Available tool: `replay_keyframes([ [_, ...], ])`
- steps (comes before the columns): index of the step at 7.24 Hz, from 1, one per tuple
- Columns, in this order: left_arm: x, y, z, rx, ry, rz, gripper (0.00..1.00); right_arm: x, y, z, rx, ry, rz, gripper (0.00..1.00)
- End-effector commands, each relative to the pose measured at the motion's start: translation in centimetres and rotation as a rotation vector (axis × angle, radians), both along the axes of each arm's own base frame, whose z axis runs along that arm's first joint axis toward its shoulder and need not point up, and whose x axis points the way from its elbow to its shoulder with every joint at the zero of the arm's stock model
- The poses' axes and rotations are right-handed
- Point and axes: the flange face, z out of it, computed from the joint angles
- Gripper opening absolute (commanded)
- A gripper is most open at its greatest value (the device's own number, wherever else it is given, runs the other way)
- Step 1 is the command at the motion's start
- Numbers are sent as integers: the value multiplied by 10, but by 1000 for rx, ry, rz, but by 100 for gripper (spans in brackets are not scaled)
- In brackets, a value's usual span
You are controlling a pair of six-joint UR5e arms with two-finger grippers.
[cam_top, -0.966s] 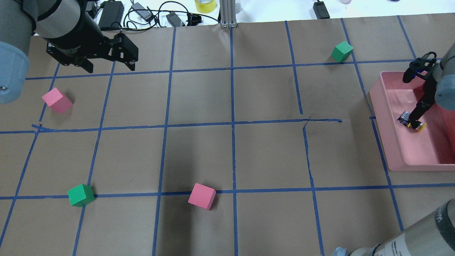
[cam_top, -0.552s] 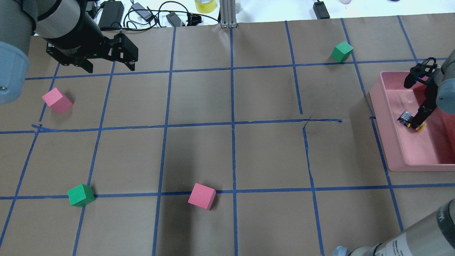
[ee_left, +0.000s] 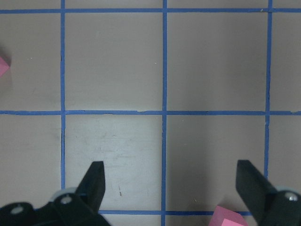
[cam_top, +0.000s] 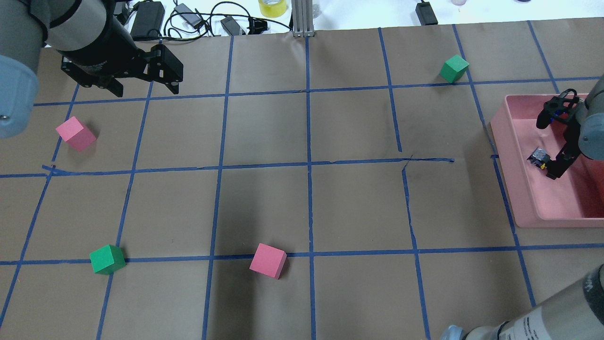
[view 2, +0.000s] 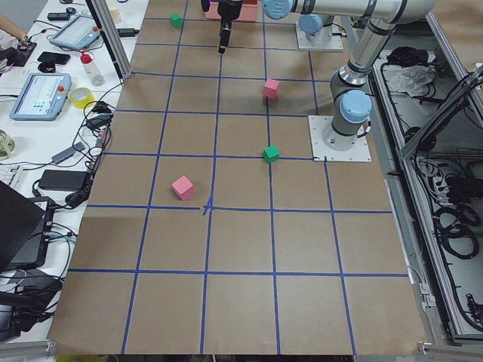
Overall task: Align button upright
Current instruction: 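Lift the button out of the pink bin with the right gripper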
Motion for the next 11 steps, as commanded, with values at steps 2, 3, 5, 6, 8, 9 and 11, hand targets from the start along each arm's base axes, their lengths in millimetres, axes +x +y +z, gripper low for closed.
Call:
replay_keyframes([
  [2, -1, 0, 0, 0, 0, -1, 100, -1, 2, -7, 14, -8, 11, 100],
  [3, 0, 0, 0, 0, 0, 0, 100, 0, 1, -7, 3, -19, 4, 100],
  [5, 0, 0, 0, 0, 0, 0, 100, 0, 2, -10, 10, -16, -13, 48],
  [6, 0, 0, 0, 0, 0, 0, 100, 0, 3, -13, 17, -13, -24, 2],
  [8, 0, 0, 0, 0, 0, 0, 100, 0, 5, -12, 15, -10, -45, 0],
  [9, 0, 0, 0, 0, 0, 0, 100, -1, 2, -4, 0, 0, -46, 0],
  [11, 0, 0, 0, 0, 0, 0, 100, -4, 1, 29, -40, 45, -47, 0],
])
